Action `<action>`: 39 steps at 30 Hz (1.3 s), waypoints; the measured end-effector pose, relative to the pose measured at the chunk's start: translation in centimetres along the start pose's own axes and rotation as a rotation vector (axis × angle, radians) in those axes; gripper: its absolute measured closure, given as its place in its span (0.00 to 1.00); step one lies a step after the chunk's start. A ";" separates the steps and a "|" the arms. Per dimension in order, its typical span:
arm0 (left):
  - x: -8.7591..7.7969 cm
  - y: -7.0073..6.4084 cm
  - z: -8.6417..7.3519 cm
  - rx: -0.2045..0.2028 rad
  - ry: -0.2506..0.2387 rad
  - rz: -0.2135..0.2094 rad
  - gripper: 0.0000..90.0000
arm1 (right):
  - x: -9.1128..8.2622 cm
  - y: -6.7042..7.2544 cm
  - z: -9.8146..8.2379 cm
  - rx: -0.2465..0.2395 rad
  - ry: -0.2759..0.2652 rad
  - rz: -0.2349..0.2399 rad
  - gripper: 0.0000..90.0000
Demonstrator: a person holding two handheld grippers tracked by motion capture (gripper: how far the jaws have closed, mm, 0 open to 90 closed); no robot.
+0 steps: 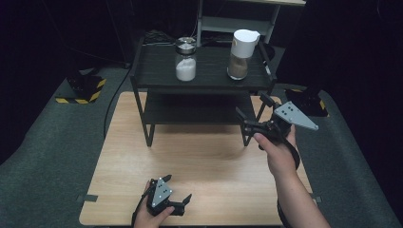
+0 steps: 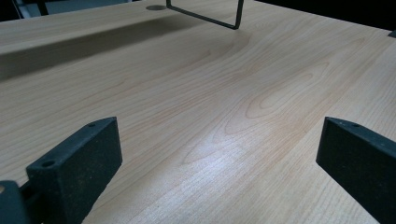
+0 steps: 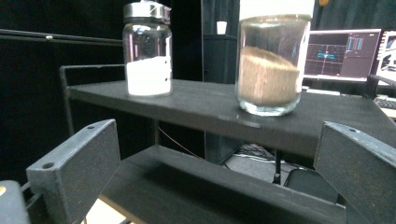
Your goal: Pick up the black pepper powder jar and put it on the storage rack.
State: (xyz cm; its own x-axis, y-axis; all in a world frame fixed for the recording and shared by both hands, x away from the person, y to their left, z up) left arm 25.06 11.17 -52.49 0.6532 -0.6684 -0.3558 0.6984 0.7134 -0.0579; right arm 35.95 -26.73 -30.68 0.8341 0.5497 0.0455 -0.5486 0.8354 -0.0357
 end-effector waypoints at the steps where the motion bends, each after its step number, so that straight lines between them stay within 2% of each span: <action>1: 0.0 -0.1 0.0 0.002 0.000 0.000 0.00 | -0.2 0.0 -0.2 -0.004 0.000 0.003 0.00; 15: 0.1 -0.1 0.1 0.013 0.005 -0.003 0.00 | -2.9 0.4 -3.0 -0.012 0.007 0.028 0.00; 22: 0.2 -0.2 0.1 0.015 0.004 -0.006 0.00 | -4.8 0.6 -5.2 -0.034 0.021 0.031 0.00; 29: 0.2 -0.2 0.1 0.020 0.004 -0.006 0.00 | -6.1 0.5 -6.9 -0.018 0.033 0.032 0.00; 39: 0.4 -0.3 0.1 0.025 0.006 -0.009 0.00 | -8.0 0.3 -10.5 -0.010 0.091 0.008 0.00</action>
State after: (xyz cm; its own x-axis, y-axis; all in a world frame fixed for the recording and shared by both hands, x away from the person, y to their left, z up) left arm 25.10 10.67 -52.46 0.6455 -0.6732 -0.3607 0.7111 0.7021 -0.0378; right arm 29.71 -30.97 -41.56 0.8318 0.5532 -0.0453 -0.5549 0.8307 -0.0459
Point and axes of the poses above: each handheld gripper's, and its own axes: x roughly forward along the jaws, z roughly out of its top, y roughly to its left, the point moved 9 cm from there along x, roughly forward along the jaws, and after that the axes turned 5 degrees about -z, right-handed, at the moved point
